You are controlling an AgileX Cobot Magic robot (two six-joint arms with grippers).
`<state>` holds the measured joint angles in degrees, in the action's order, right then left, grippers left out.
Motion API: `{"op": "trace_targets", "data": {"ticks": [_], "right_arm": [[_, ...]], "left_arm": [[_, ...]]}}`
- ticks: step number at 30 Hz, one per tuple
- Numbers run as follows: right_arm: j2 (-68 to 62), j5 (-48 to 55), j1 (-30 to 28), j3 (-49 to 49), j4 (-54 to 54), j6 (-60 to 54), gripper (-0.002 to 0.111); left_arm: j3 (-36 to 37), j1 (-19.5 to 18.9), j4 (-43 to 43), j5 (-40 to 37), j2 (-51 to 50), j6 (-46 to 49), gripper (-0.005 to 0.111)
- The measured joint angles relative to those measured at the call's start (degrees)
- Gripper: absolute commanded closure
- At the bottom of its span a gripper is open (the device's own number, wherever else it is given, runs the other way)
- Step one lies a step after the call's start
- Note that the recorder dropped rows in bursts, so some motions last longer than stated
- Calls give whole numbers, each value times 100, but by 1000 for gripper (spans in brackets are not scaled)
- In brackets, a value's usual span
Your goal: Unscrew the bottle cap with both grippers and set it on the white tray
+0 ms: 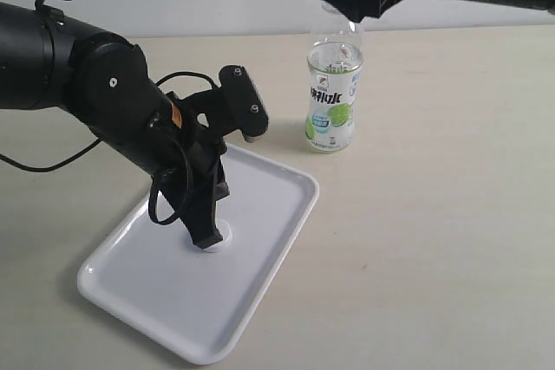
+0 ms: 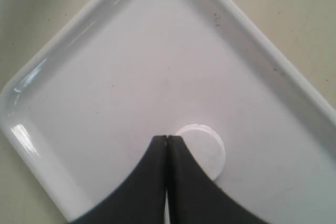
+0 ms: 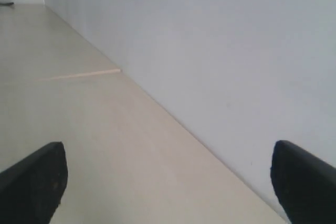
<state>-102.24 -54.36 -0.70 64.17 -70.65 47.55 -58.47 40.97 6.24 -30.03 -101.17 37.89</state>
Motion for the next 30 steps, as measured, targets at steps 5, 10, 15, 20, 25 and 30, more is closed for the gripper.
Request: {"op": "trace_targets", "data": {"ticks": [5,10,15,20,25,30], "right_arm": [[627,-12,0,0,-144,841,8],[1134,-12,0,0,-245,1458,8],[1403,-34,0,0,-287,2123,38],[1576,-34,0,-10,-384,3141,104],[1720,-21,0,-10,-453,3690,104],[1768,137,0,-10,-1424,4457,108]], "left_arm": [[0,0,0,0,0,0,107],[0,0,0,0,0,27,107],[0,0,0,0,0,42,107],[0,0,0,0,0,42,107],[0,0,0,0,40,42,107],[0,0,13,169,329,-360,107]]}}
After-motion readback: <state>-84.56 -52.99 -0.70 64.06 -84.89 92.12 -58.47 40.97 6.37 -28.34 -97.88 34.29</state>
